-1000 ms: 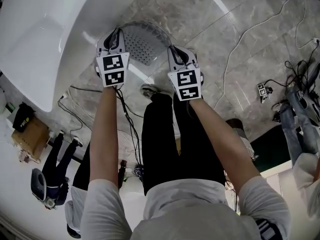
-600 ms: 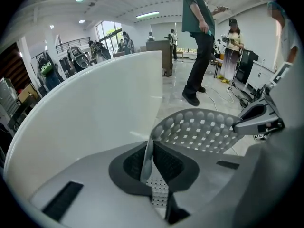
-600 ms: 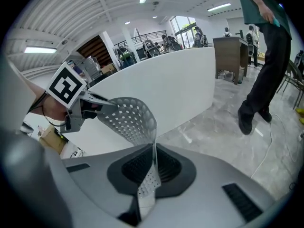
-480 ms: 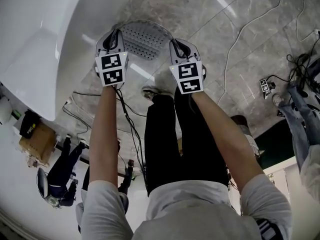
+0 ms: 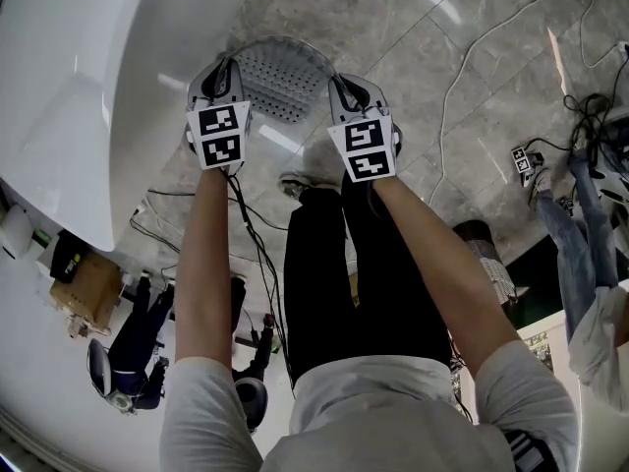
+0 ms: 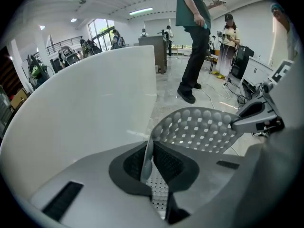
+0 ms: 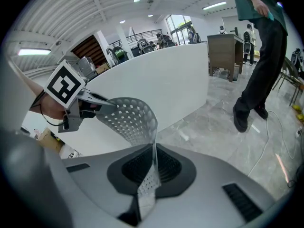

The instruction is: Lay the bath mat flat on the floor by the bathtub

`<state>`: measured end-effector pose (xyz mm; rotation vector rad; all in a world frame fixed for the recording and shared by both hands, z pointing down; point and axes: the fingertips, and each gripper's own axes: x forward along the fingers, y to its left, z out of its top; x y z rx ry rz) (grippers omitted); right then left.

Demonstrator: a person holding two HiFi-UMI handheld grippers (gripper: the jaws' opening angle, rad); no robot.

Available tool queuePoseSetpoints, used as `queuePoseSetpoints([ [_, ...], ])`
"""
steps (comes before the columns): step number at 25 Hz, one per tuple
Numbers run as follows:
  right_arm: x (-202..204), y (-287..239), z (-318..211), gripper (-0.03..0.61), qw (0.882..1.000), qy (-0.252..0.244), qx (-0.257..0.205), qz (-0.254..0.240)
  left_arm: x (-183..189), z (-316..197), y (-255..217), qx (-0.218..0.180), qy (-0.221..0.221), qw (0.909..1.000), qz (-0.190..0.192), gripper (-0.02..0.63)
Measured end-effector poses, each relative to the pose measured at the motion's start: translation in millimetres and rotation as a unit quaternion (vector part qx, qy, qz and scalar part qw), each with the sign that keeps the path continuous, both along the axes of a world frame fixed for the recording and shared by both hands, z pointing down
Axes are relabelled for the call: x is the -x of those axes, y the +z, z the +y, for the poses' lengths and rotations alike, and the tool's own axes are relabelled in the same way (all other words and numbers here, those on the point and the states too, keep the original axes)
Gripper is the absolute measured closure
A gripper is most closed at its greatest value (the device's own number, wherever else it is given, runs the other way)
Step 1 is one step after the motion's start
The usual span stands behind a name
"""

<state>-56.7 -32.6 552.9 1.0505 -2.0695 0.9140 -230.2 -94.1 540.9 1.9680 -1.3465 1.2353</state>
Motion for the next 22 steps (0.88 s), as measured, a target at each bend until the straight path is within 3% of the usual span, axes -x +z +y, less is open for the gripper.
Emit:
queuePoseSetpoints([
  [5, -3.5, 2.0, -0.5, 0.560, 1.000, -0.014, -0.003, 0.011, -3.2, -0.8, 0.6, 0.010, 0.006, 0.9999, -0.004, 0.586],
  [16, -15.3, 13.6, 2.4, 0.561, 0.999, 0.037, -0.003, 0.018, -10.1, -4.9, 10.0, 0.004, 0.043, 0.9990, 0.012, 0.586],
  [22, -22.5, 23.2, 6.2, 0.561, 0.999, 0.030, -0.010, 0.022, -21.8, -21.3, 26.3, -0.007, 0.072, 0.9973, 0.016, 0.586],
])
